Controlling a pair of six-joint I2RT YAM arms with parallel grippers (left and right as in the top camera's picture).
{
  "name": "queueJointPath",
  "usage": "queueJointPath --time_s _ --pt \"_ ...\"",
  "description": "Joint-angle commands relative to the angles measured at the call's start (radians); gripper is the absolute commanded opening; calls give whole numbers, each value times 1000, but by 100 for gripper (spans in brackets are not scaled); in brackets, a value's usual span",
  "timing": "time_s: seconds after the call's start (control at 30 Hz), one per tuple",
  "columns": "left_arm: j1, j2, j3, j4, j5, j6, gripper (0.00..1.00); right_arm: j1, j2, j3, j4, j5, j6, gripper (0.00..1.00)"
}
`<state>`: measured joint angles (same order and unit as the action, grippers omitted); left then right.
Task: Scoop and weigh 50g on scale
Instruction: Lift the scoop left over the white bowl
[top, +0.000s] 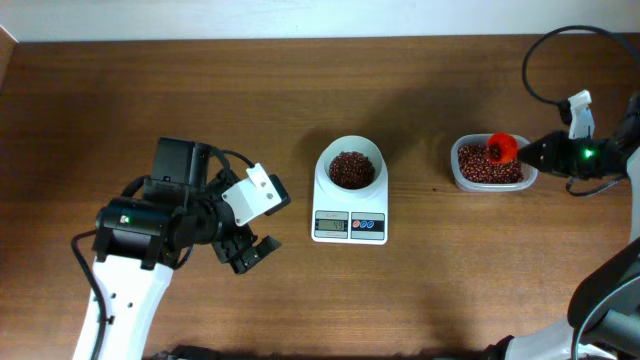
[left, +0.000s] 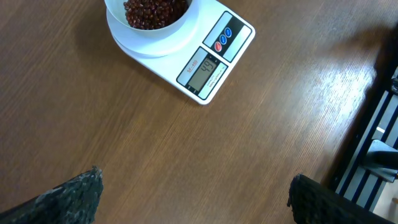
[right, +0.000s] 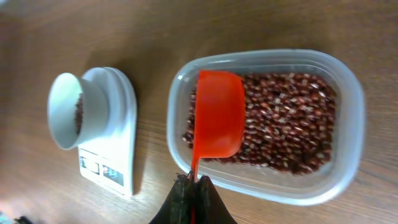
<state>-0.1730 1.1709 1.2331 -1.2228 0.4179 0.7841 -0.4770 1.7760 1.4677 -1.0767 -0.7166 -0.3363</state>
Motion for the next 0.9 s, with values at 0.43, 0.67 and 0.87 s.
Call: queueJointPath --time_s 0.43,0.67,0.87 --pt "-3 -3 -5 -1 4 -12 99 214 5 -8 0 -230 2 4" --pt "-3 -3 -5 -1 4 -12 99 383 5 -8 12 -235 2 4" --pt "-3 -3 -5 -1 4 -12 99 510 5 -7 63 -245 1 4"
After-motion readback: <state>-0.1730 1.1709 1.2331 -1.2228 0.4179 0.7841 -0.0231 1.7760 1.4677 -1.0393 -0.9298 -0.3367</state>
